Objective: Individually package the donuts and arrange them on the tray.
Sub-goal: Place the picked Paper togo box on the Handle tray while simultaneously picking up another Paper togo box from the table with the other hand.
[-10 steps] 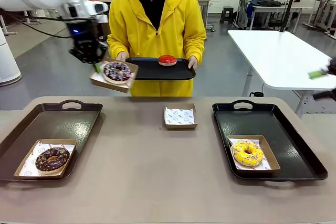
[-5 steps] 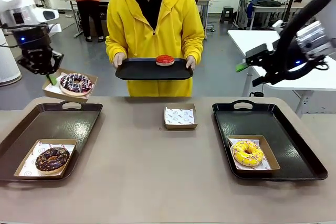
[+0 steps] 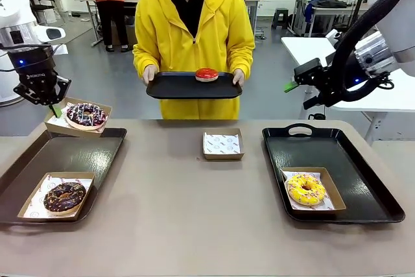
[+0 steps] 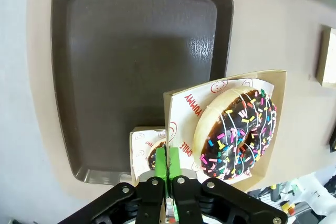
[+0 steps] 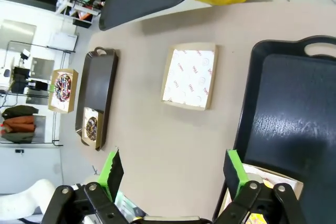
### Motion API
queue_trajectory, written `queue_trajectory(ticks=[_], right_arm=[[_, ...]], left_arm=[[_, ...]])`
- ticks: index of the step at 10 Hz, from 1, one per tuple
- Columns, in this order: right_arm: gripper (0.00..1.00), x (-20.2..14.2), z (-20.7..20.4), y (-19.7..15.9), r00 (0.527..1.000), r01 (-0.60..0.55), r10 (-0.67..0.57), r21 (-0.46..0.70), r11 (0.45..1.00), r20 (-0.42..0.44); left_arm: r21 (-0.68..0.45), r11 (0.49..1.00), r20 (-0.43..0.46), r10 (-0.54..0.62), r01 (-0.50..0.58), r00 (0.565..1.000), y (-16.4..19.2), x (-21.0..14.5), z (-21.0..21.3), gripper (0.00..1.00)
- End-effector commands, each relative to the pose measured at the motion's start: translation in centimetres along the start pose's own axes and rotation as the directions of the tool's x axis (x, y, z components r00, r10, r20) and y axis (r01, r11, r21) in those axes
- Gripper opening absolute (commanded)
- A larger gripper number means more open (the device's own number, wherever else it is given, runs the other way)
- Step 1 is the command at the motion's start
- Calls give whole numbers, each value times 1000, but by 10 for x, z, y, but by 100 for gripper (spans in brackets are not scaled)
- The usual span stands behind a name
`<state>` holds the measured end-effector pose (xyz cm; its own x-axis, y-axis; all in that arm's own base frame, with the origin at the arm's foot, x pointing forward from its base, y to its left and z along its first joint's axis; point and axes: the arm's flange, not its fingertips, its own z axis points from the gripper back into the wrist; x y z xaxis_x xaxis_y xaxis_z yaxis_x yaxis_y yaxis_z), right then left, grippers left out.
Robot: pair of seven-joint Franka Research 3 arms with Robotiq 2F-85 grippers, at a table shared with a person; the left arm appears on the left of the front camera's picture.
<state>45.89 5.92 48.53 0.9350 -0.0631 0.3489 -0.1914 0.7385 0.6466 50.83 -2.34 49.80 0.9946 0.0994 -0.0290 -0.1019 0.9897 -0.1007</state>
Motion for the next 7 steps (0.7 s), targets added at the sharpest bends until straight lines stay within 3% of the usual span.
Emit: queue_trajectory(ticks=[1, 5, 7], right_arm=[[100, 0, -10, 7, 1000, -3, 3, -19, 1000, 0], [100, -1, -5, 5, 1000, -10, 10, -2, 1000, -7], [100, 9, -37, 37, 990, -102, 73, -246, 964, -123]], left_arm=[[-1, 1000, 5, 2, -2, 1000, 1, -1, 3, 1], [0, 1000, 0, 0, 0, 1000, 0, 0, 0, 1], [-16, 999, -24, -50, 49, 998, 17, 25, -19, 1]])
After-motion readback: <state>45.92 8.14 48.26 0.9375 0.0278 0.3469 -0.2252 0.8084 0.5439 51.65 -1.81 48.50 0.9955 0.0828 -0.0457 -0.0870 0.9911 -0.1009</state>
